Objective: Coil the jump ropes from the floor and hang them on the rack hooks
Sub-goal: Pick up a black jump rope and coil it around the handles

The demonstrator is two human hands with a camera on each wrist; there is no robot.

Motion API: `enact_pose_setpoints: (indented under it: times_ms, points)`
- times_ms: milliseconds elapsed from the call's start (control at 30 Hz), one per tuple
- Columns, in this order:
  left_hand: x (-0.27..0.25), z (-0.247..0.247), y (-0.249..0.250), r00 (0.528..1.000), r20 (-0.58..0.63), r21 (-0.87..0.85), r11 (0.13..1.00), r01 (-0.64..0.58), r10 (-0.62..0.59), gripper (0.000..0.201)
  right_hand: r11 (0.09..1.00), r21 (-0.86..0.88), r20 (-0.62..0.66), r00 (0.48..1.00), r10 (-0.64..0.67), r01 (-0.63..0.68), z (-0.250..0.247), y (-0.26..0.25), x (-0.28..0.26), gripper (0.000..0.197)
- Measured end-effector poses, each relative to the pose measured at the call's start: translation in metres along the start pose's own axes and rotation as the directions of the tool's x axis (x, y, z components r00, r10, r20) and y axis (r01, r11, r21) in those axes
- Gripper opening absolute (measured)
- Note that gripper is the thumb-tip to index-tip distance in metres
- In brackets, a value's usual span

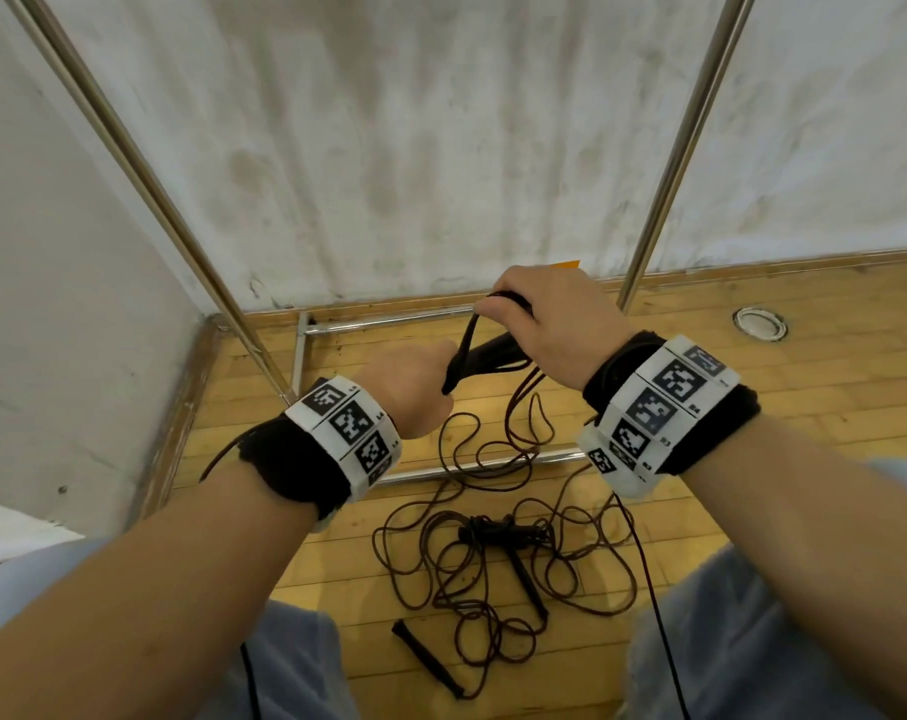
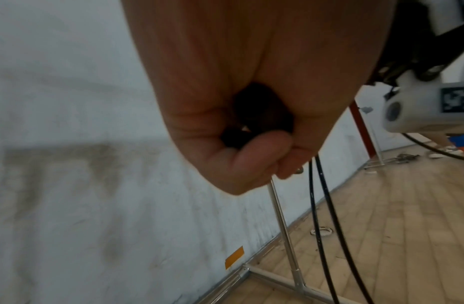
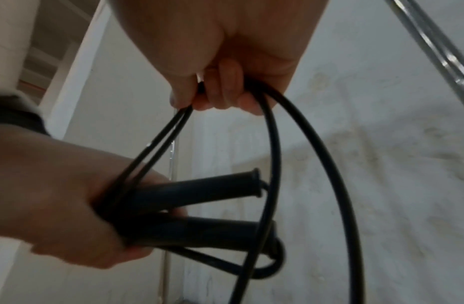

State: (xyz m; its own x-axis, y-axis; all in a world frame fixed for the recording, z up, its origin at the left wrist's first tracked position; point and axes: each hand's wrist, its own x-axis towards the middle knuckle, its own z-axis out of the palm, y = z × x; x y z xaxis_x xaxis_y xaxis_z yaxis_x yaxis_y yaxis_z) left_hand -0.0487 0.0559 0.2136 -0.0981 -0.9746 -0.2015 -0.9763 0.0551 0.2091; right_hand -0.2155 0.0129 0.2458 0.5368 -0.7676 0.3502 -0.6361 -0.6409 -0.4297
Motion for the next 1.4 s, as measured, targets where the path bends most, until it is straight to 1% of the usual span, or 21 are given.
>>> enact_pose_setpoints:
  times_ms: [133,267,333,400,467,533,567,600,667,700,733,800,900,967,1033,1100,1133,1233,1267,1333,1400]
  points:
    - [-0.004,-0.001,0.006,0.999,-0.010,0.004,0.999,-0.050,0.050,0.026,0.984,-0.058,-0.006,0.986,0.167,-0.167,-0.013,0.015,0.005,0.038]
    - [-0.009,-0.006,0.006,0.992,-0.003,-0.027,0.991,-0.128,0.128,0.034,0.962,0.041,0.048,0.962,0.268,-0.270,-0.015,0.026,0.008,0.040]
    - [-0.011,-0.009,0.006,0.987,0.003,-0.047,0.985,-0.163,0.163,0.038,0.951,0.112,0.106,0.955,0.278,-0.289,-0.019,0.030,0.010,0.041]
    - [-0.014,-0.014,0.004,0.979,-0.015,-0.104,0.974,-0.203,0.202,0.037,0.939,0.196,0.112,0.957,0.267,-0.284,-0.024,0.031,0.011,0.039]
    - [-0.018,-0.021,0.004,0.971,-0.061,-0.191,0.952,-0.240,0.232,0.038,0.917,0.293,0.084,0.963,0.257,-0.271,-0.029,0.034,0.013,0.039]
    - [-0.024,-0.029,0.005,0.966,-0.110,-0.325,0.910,-0.257,0.233,0.039,0.887,0.373,0.095,0.962,0.256,-0.272,-0.032,0.035,0.014,0.040]
    - [-0.027,-0.032,0.006,0.966,-0.128,-0.406,0.876,-0.259,0.226,0.040,0.877,0.392,0.121,0.961,0.248,-0.276,-0.033,0.036,0.014,0.039]
    - [-0.030,-0.035,0.009,0.967,-0.141,-0.486,0.836,-0.256,0.214,0.039,0.873,0.397,0.147,0.959,0.242,-0.282,-0.032,0.036,0.013,0.032]
    - [-0.034,-0.039,0.016,0.968,-0.175,-0.626,0.738,-0.251,0.180,0.027,0.886,0.353,0.195,0.950,0.243,-0.299,-0.028,0.034,0.011,0.009]
    - [-0.034,-0.041,0.018,0.968,-0.203,-0.685,0.684,-0.250,0.150,0.020,0.890,0.343,0.205,0.948,0.242,-0.301,-0.023,0.032,0.010,0.012]
    - [-0.034,-0.043,0.020,0.966,-0.232,-0.729,0.638,-0.248,0.109,0.018,0.885,0.358,0.209,0.949,0.235,-0.297,-0.015,0.029,0.009,0.019]
    - [-0.031,-0.044,0.021,0.962,-0.272,-0.788,0.571,-0.231,0.015,0.022,0.879,0.366,0.189,0.949,0.253,-0.307,-0.003,0.023,0.007,0.036]
    - [-0.028,-0.045,0.020,0.963,-0.247,-0.873,0.456,-0.173,-0.109,0.036,0.889,0.353,0.171,0.954,0.246,-0.293,0.011,0.017,0.005,0.053]
    - [-0.026,-0.045,0.020,0.964,-0.220,-0.913,0.380,-0.150,-0.147,0.038,0.898,0.327,0.191,0.951,0.242,-0.294,0.018,0.013,0.004,0.058]
    - [-0.023,-0.046,0.020,0.966,-0.203,-0.936,0.322,-0.143,-0.159,0.039,0.889,0.316,0.232,0.936,0.265,-0.330,0.026,0.010,0.003,0.061]
    - [-0.019,-0.047,0.019,0.965,-0.190,-0.945,0.300,-0.130,-0.180,0.037,0.872,0.312,0.249,0.918,0.307,-0.376,0.032,0.007,0.003,0.058]
    - [-0.017,-0.048,0.017,0.961,-0.187,-0.946,0.300,-0.121,-0.201,0.033,0.875,0.309,0.227,0.923,0.312,-0.372,0.035,0.006,0.002,0.052]
    - [-0.012,-0.051,0.011,0.939,-0.179,-0.954,0.285,-0.093,-0.292,0.025,0.918,0.295,0.090,0.964,0.251,-0.266,0.042,0.001,-0.003,0.020]
    - [-0.010,-0.052,0.009,0.935,-0.182,-0.955,0.281,-0.094,-0.305,0.024,0.929,0.285,0.069,0.971,0.228,-0.239,0.044,-0.001,-0.004,0.014]
    - [-0.009,-0.050,0.006,0.933,-0.199,-0.948,0.300,-0.106,-0.300,0.024,0.941,0.244,0.097,0.971,0.218,-0.236,0.047,-0.004,-0.006,0.014]
    - [-0.007,-0.046,0.006,0.932,-0.233,-0.925,0.358,-0.125,-0.277,0.025,0.926,0.212,0.201,0.941,0.271,-0.312,0.045,-0.007,-0.006,0.021]
